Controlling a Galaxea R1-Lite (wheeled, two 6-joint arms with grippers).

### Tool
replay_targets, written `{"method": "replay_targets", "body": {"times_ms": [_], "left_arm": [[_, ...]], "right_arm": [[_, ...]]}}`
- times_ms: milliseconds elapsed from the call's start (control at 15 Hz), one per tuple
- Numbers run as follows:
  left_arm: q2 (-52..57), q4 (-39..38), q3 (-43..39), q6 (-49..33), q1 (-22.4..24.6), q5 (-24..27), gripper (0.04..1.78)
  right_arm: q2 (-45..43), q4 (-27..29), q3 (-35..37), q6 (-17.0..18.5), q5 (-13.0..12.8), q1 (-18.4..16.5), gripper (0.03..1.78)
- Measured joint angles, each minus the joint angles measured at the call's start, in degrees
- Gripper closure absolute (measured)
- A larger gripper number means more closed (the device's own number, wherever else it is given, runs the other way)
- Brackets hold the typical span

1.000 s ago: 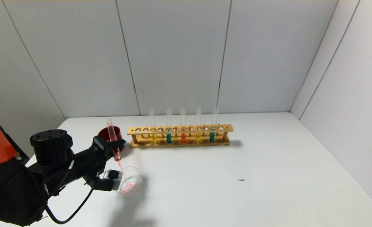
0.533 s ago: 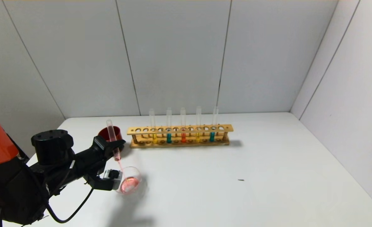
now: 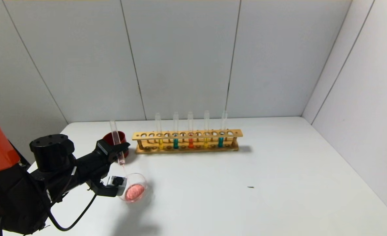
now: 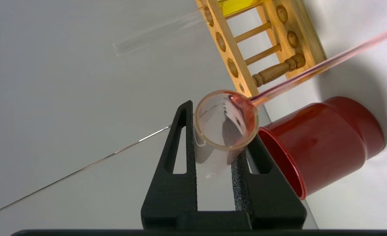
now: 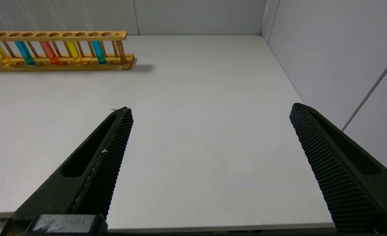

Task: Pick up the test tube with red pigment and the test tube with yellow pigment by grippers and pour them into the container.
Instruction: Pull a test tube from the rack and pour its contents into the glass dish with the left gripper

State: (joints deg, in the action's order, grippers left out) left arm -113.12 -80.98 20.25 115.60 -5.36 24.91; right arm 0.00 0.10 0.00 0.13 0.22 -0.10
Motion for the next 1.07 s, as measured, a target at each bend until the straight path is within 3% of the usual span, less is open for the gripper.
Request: {"method": "replay_targets", "body": {"times_ms": [1067], "left_arm": [[-0.26, -6.03, 0.5, 4.66, 0.0, 0.15, 1.48]], "right_arm": [[0.0, 0.0, 0.0, -0.02, 0.02, 0.0, 0.06]]}}
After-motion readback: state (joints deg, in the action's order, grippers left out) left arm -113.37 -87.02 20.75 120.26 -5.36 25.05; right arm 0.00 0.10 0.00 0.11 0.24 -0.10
